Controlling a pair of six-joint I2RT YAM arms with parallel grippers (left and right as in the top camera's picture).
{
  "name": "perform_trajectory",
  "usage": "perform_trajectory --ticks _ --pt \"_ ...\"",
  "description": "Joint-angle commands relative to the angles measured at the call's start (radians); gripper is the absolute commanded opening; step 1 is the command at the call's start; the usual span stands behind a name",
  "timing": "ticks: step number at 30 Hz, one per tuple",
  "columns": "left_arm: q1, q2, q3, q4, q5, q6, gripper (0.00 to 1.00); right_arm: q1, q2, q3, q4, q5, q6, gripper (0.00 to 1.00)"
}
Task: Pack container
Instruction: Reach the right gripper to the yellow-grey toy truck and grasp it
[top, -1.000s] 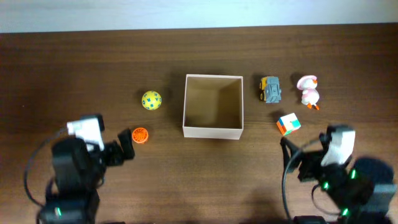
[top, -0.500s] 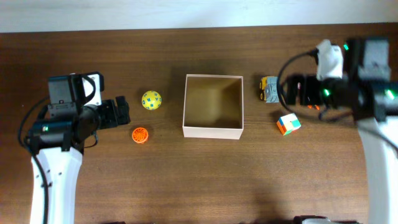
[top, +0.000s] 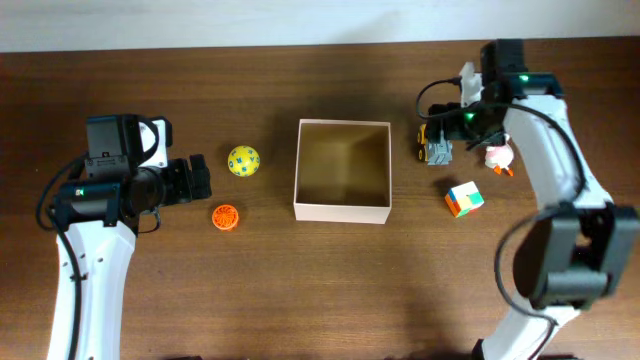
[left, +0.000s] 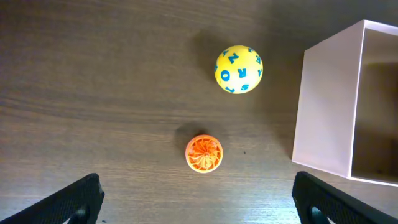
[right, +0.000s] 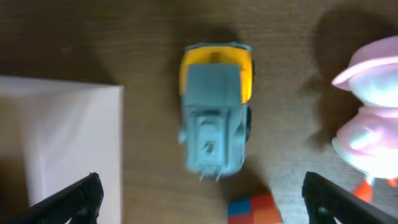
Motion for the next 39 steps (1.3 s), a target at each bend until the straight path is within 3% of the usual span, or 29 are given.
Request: perform_trajectory --ticks 1,9,18,24,32,39 --pt "-0.005 0.005 0.017 -0.001 0.011 0.016 0.99 -0.005 0.056 0.015 0.034 0.053 0.031 0.96" --pt "-0.005 0.005 0.017 -0.001 0.011 0.016 0.99 0.023 0.152 0.015 0.074 0.05 0.031 0.87" --pt "-0.005 0.005 0.017 -0.001 0.011 0.016 0.99 0.064 0.187 0.015 0.089 0.053 0.042 0.56" --pt "-0.005 0.005 0.017 -0.001 0.011 0.016 0.99 0.076 0.174 0.018 0.051 0.135 0.065 0.54" --pt "-0.005 0.005 0.017 -0.001 0.011 0.016 0.99 0.094 0.023 0.053 -0.031 0.162 0.132 0.48" --pt "-0.005 0.005 0.017 -0.001 0.011 0.016 0.99 0.214 -0.201 0.077 -0.115 0.163 0.239 0.41"
